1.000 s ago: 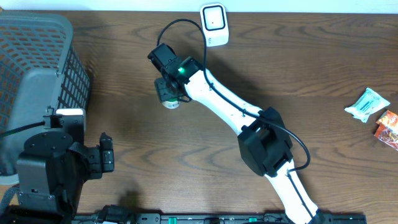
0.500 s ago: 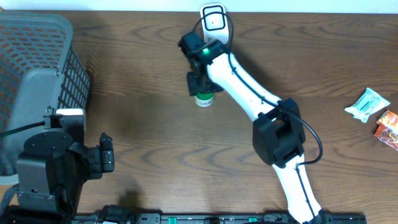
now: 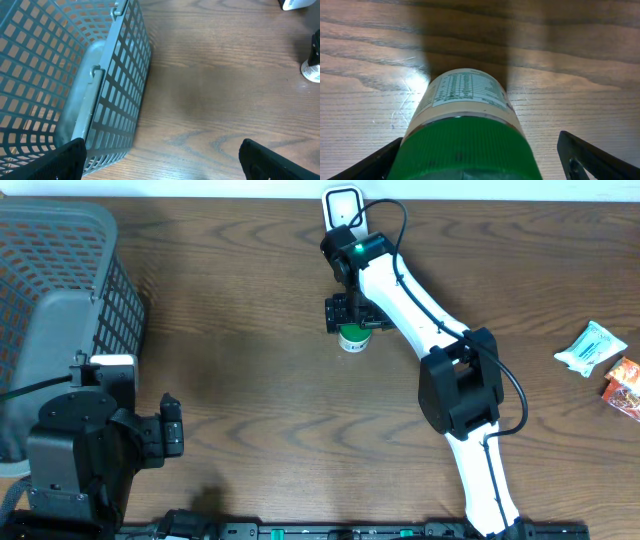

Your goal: Scan the item barcode

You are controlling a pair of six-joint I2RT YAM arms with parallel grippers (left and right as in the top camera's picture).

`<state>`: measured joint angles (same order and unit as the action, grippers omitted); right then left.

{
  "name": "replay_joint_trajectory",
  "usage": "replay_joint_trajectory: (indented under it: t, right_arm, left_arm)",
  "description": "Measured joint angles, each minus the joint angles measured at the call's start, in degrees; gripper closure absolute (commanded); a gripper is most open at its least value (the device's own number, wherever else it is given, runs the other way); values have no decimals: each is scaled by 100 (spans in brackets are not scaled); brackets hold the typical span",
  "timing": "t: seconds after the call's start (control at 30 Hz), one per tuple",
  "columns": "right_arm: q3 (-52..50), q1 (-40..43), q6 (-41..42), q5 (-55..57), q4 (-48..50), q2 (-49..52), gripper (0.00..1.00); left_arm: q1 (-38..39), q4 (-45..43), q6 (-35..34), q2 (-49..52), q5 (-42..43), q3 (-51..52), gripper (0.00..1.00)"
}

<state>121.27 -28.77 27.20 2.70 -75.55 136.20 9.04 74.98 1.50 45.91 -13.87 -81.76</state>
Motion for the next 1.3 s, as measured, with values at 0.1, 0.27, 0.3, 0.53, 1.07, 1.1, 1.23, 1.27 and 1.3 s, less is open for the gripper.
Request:
replay_joint_trajectory:
  t: [0.1, 0.27, 0.3, 0.53, 1.07, 1.1, 1.23, 1.27, 1.3]
  right_arm:
    - [0, -4, 223, -31, -9, 4, 17]
    - [0, -4, 787, -146, -11, 4, 14]
    - [0, -4, 901, -166, -11, 7, 14]
    - [0, -4, 1370, -433, 2, 192, 18]
    - [-31, -2, 2070, -721, 24, 389, 46]
    - [-31, -2, 2081, -721, 28, 389, 48]
    - [-33, 7, 2098, -730, 33, 389, 49]
    - [-33, 11, 2092, -734, 31, 389, 49]
    - [-33, 15, 2068, -743, 17, 389, 49]
  left_arm:
    - [0, 0, 0, 0, 0, 0, 2]
    - [0, 0, 0, 0, 0, 0, 2]
    - [0, 0, 0, 0, -2, 0, 2]
    - [0, 0, 0, 0, 0, 0, 2]
    - [0, 2, 0, 0, -2, 0, 2]
    - [0, 0, 0, 0, -2, 0, 2]
    - [0, 0, 0, 0, 0, 0, 2]
    - [0, 0, 0, 0, -2, 0, 2]
    - [0, 0, 0, 0, -2, 0, 2]
